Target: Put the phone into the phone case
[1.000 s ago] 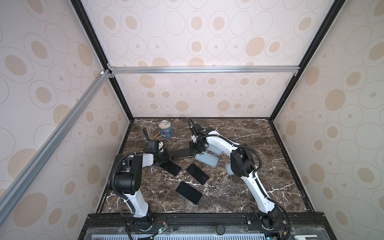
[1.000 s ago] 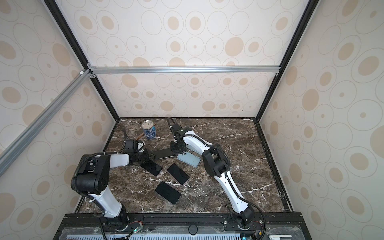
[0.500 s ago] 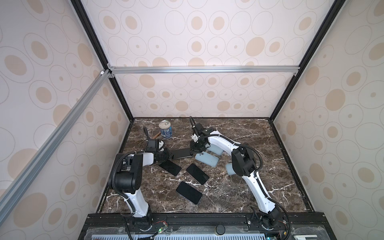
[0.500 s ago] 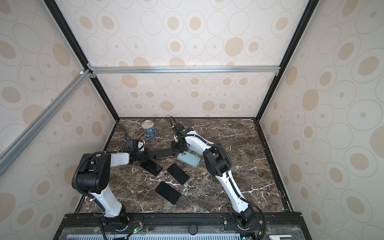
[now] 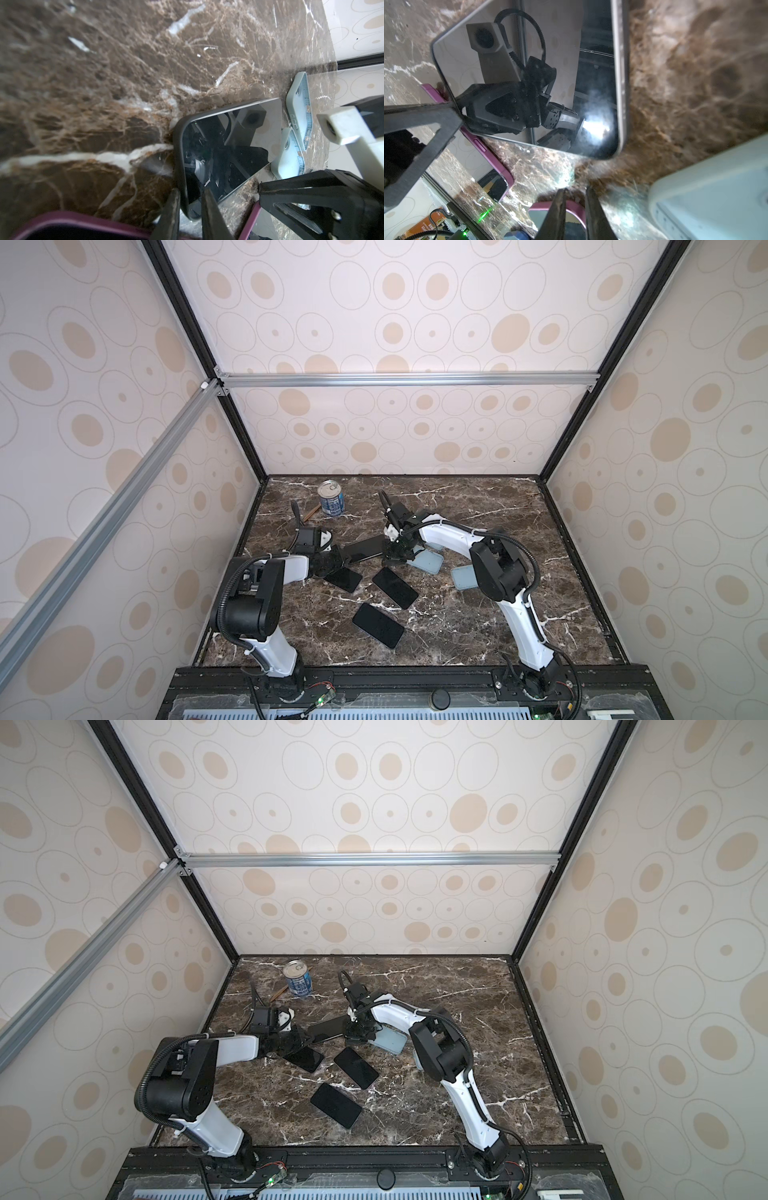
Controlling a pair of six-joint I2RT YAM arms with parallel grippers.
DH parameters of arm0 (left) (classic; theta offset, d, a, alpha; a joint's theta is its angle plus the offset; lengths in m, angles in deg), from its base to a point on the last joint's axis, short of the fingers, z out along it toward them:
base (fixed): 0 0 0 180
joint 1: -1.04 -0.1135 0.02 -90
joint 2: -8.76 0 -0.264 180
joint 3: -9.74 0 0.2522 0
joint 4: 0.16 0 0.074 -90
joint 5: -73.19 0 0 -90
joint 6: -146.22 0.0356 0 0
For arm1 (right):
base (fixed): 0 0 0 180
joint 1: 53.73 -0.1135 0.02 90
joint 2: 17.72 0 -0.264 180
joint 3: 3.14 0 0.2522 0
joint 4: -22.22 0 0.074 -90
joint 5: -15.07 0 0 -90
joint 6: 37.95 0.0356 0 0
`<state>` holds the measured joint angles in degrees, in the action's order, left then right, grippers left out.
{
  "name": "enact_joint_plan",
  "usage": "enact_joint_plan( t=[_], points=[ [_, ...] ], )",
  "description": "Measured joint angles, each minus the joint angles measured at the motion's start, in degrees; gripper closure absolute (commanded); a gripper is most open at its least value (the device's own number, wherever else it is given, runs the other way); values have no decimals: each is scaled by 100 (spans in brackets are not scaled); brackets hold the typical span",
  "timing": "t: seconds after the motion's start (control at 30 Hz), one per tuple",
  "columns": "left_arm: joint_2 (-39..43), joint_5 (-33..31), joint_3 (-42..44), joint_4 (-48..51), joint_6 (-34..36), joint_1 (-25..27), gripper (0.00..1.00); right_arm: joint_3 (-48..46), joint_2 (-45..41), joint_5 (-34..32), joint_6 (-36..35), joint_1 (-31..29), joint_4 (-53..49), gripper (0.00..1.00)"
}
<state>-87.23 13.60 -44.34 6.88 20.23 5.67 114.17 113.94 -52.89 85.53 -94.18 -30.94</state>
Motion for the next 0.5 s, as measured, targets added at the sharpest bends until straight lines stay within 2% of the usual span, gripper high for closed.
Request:
enact_joint_plan(
  t=[0.27, 0.37, 0.5],
  points=[
    [-105, -400, -332, 216, 48, -2, 71, 872, 57, -566, -273, 162, -511, 68],
    [-195, -470, -439, 192, 48, -7, 70, 1283, 125, -656, -372, 306, -555, 59],
    [-363, -452, -612, 164, 50, -7, 70, 1829, 463, -688, -520, 487, -592, 59]
  ],
)
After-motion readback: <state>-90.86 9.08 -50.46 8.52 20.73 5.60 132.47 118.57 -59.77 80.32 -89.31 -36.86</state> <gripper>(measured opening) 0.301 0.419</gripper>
